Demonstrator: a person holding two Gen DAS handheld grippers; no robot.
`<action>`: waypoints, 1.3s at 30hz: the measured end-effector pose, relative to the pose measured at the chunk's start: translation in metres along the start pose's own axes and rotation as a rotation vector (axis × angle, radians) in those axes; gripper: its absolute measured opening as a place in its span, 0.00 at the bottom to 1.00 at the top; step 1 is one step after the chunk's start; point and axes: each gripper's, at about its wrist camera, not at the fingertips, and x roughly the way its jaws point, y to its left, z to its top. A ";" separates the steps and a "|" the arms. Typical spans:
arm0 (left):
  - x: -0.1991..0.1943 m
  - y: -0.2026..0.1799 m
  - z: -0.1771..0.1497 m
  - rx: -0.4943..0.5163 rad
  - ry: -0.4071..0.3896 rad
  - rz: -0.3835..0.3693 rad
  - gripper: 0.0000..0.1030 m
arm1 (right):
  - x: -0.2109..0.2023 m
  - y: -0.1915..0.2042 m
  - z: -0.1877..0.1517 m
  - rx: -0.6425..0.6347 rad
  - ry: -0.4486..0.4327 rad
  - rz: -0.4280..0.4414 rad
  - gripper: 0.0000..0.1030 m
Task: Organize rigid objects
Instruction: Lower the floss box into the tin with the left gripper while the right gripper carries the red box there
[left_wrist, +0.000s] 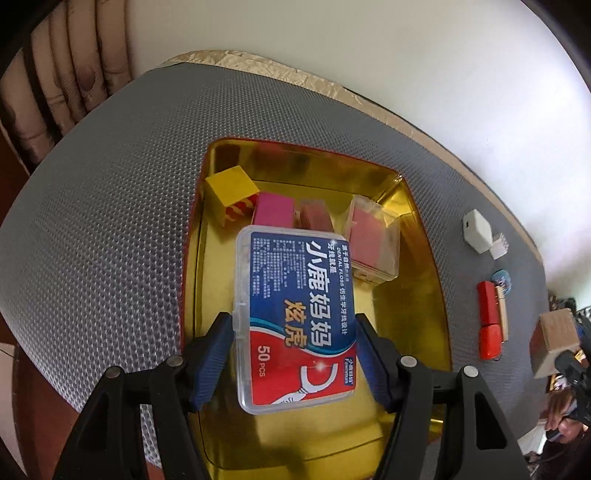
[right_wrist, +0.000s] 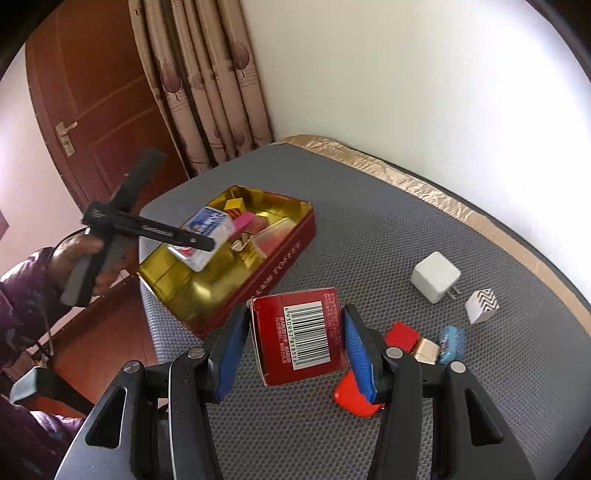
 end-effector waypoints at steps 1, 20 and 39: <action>0.002 -0.002 0.001 0.014 -0.004 0.016 0.65 | 0.001 0.001 0.000 -0.001 0.000 0.000 0.47; 0.004 -0.044 0.006 0.279 -0.130 0.351 0.66 | 0.020 0.028 0.025 0.028 -0.023 0.070 0.47; -0.119 -0.008 -0.115 -0.117 -0.354 0.121 0.66 | 0.160 0.046 0.118 0.073 0.126 0.056 0.47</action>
